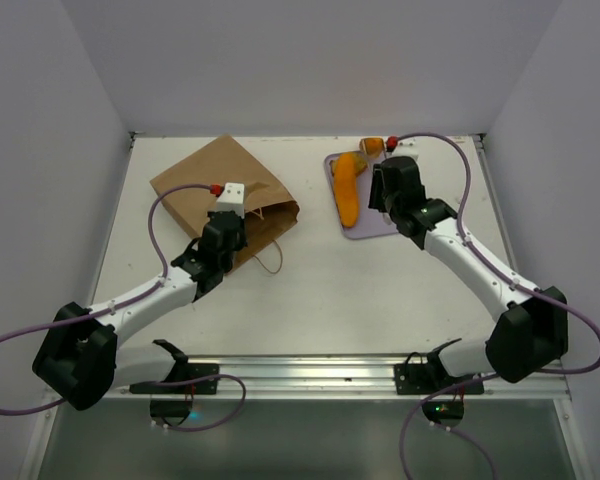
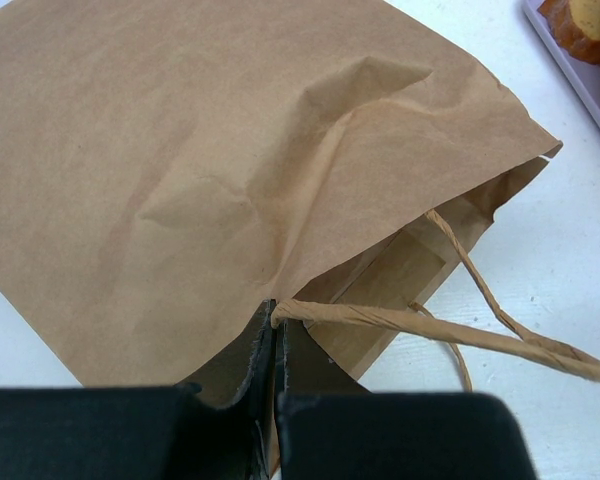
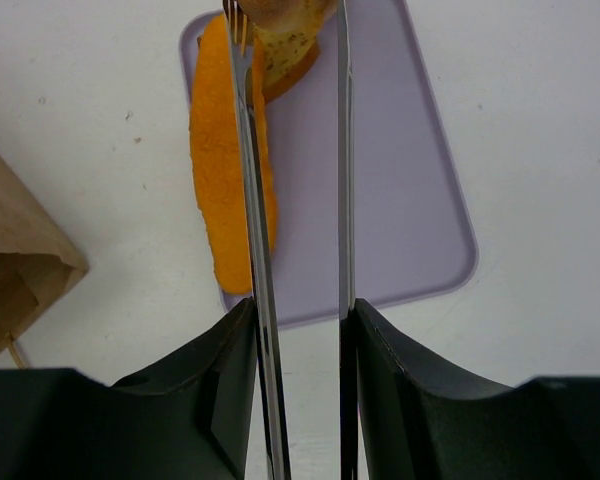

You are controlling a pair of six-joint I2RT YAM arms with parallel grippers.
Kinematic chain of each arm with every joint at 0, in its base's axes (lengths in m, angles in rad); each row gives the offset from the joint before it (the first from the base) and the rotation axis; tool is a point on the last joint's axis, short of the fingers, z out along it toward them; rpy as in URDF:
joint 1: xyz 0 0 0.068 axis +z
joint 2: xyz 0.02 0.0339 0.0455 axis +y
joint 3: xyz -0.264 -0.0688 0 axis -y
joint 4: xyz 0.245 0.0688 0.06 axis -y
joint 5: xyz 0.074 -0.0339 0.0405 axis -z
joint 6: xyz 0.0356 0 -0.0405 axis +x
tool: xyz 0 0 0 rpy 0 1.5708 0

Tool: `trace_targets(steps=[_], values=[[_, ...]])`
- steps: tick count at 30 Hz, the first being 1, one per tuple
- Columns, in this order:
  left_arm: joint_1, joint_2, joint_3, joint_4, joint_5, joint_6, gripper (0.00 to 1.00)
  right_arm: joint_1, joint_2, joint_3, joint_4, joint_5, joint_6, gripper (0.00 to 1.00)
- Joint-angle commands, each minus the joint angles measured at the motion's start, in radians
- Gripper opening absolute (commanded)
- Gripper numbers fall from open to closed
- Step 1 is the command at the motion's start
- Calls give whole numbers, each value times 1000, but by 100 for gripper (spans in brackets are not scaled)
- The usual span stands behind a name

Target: Take the fake bread out of the paper bag

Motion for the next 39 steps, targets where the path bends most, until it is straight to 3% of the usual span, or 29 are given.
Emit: trace_targets(steps=[1, 17, 34, 37, 39], values=[[11, -10, 35, -6, -9, -20, 0, -1, -54, -55, 55, -25, 48, 0], [11, -19, 32, -7, -3, -20, 0, 2, -296, -307, -74, -171, 162, 0], [11, -18, 35, -7, 5, -18, 0, 16, -296, -460, -57, -178, 197, 1], [11, -18, 32, -7, 2, -18, 0, 16, -295, -456, -60, -177, 197, 3], [9, -18, 33, -7, 2, -18, 0, 14, -298, -453, -64, -172, 197, 16]])
